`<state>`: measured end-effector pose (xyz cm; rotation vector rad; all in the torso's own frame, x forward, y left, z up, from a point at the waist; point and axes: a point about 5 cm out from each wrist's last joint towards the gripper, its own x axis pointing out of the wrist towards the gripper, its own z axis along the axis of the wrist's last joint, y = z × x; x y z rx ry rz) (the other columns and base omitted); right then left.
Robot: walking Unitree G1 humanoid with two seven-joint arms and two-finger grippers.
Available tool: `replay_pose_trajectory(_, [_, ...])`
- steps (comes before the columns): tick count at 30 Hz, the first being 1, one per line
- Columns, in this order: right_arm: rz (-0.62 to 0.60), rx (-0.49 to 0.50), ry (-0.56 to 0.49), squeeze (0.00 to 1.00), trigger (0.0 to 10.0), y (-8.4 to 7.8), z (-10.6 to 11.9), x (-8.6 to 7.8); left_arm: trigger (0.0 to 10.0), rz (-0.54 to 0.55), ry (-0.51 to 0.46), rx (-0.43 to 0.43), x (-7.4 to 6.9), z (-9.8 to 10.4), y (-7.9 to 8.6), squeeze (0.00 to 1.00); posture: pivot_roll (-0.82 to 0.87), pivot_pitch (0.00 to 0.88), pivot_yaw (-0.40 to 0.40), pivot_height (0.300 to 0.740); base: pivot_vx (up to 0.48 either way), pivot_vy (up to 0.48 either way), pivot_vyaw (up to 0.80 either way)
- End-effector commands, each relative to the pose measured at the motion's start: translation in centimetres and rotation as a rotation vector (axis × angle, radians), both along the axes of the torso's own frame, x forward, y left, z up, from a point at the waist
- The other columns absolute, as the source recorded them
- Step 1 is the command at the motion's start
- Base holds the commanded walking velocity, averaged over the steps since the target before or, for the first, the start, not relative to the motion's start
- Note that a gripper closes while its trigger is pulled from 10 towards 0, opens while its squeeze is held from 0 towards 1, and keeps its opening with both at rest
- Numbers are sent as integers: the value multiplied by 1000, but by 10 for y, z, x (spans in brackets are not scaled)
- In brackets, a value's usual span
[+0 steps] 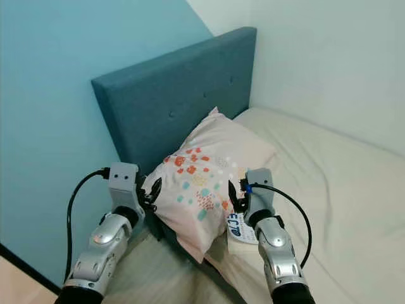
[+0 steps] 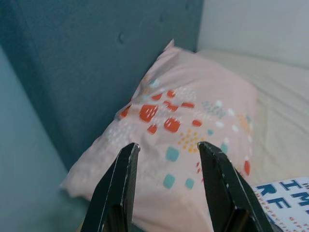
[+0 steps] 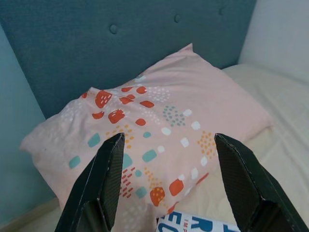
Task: Clean up the room
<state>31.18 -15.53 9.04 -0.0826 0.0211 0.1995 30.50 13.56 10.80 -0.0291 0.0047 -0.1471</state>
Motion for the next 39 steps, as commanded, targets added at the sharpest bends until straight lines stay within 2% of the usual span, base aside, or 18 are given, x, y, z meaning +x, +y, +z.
replay_pose_trajectory(1, [-2,-8,25,0,10000,-1,-5,0,10000,14,28,-14,0,-3,2,0,-6,0,-28,740,0,0,800])
replay_pose_trajectory(10, [-22,-4,12,0,10000,-5,-2,1,10000,22,33,-10,1,-4,3,0,-7,0,-24,740,0,0,696])
replay_pose_trajectory(15, [-48,22,6,0,10000,-8,-2,1,10000,24,34,-14,1,-3,2,0,-6,0,-24,740,0,0,0])
replay_pose_trajectory(27, [-43,-18,6,0,10000,-10,-2,2,10000,5,41,5,1,-4,0,0,-6,2,-20,740,0,0,0])
replay_pose_trajectory(33, [-43,-33,4,0,10000,-9,-2,2,10000,10,41,-6,2,-2,-1,0,-8,0,-19,740,0,-480,800])
replay_pose_trajectory(39, [-70,-37,-5,0,10000,-13,-1,3,10000,37,52,-23,2,-3,2,0,-8,0,-22,740,0,0,209])
